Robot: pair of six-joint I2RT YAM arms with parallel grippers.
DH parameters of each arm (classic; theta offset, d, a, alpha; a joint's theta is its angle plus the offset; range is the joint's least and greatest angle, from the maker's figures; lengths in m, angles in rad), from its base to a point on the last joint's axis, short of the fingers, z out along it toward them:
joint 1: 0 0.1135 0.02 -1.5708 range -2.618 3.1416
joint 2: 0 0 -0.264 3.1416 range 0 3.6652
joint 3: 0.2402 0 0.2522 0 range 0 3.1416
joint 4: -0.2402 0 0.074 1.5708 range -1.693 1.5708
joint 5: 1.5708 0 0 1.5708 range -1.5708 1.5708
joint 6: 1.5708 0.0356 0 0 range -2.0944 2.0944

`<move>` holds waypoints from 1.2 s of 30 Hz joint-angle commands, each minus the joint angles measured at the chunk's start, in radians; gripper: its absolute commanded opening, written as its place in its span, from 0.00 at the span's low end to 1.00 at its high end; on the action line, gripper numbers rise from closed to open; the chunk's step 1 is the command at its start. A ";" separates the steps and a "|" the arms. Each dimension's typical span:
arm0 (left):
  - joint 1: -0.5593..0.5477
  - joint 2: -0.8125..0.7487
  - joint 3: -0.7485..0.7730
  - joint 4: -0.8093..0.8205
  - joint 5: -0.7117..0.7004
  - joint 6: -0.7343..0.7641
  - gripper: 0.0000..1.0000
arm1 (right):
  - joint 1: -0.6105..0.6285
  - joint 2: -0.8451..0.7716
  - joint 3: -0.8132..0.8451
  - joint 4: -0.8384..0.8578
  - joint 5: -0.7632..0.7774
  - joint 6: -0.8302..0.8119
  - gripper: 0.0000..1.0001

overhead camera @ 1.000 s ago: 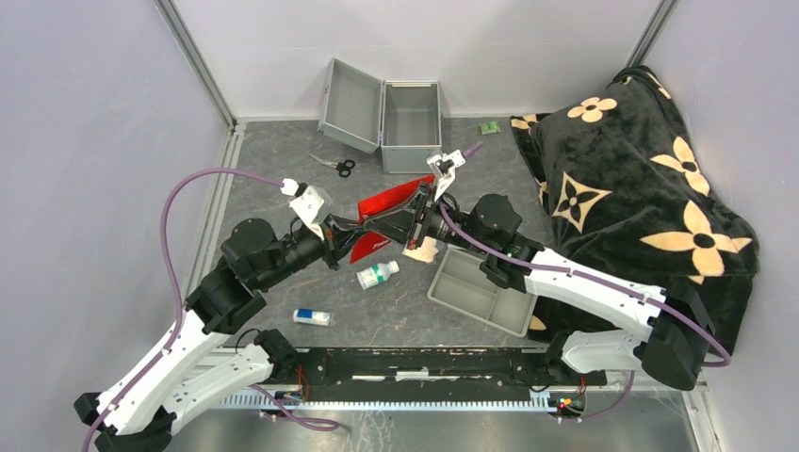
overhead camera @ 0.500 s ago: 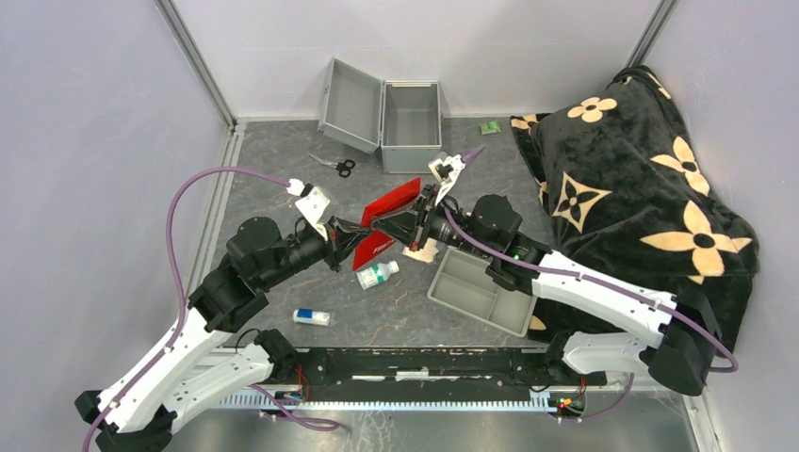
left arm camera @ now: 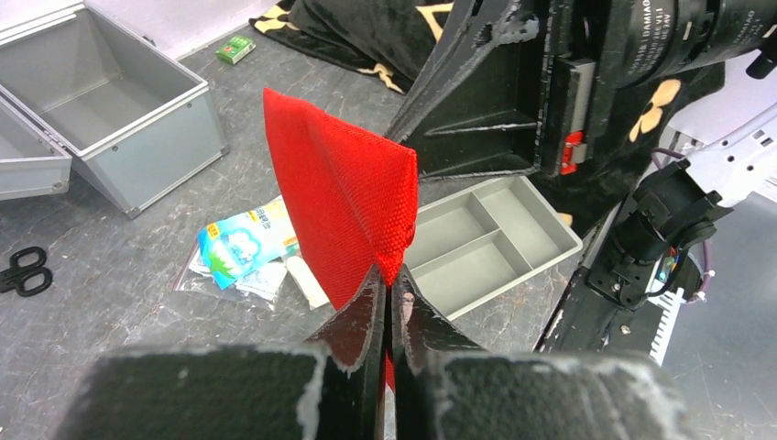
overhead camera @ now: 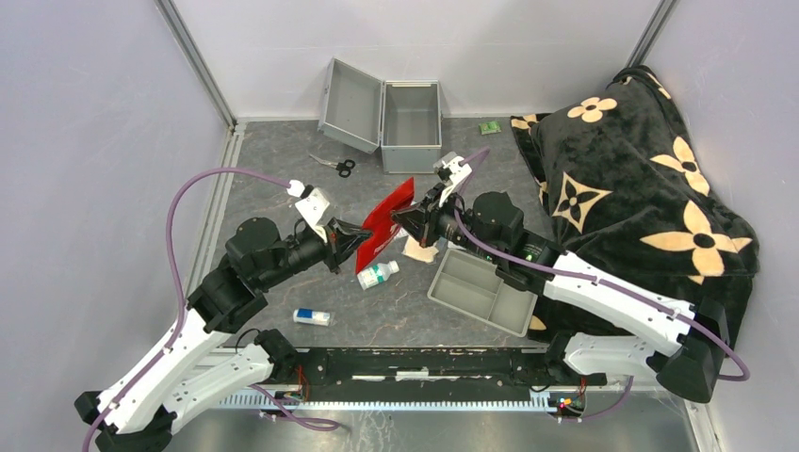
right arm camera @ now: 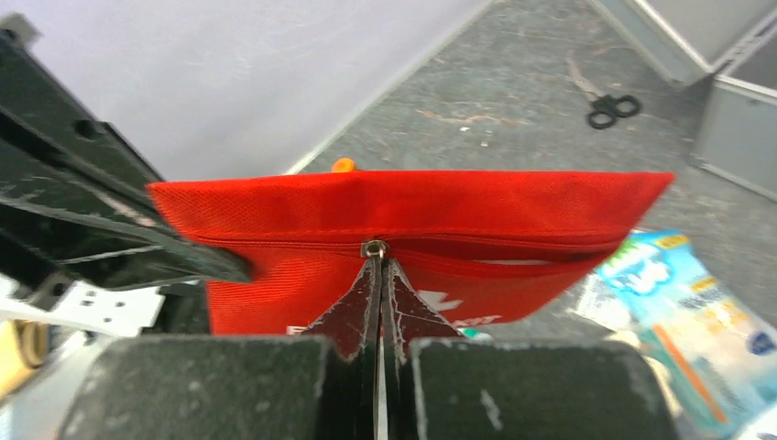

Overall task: Organize the medicine kit
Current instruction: Zip the medicine pouch.

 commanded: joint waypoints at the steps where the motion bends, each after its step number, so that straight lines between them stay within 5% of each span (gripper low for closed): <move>1: -0.004 -0.029 0.044 0.007 0.069 0.047 0.02 | -0.011 -0.029 0.066 -0.135 0.175 -0.127 0.00; 13: -0.004 -0.103 0.056 -0.068 0.164 0.113 0.02 | -0.093 -0.078 0.096 -0.335 0.226 -0.268 0.00; 24: -0.005 -0.117 0.062 -0.108 0.258 0.149 0.02 | -0.166 -0.082 0.132 -0.438 0.109 -0.432 0.00; 27: -0.004 -0.112 0.070 -0.117 0.267 0.158 0.02 | -0.172 -0.083 0.147 -0.477 0.118 -0.487 0.09; 31: -0.004 -0.107 0.066 -0.119 0.202 0.148 0.02 | -0.174 -0.124 0.147 -0.495 0.095 -0.541 0.47; 36: -0.004 -0.073 0.087 -0.175 0.138 0.174 0.02 | -0.173 -0.210 0.144 -0.531 -0.148 -0.680 0.63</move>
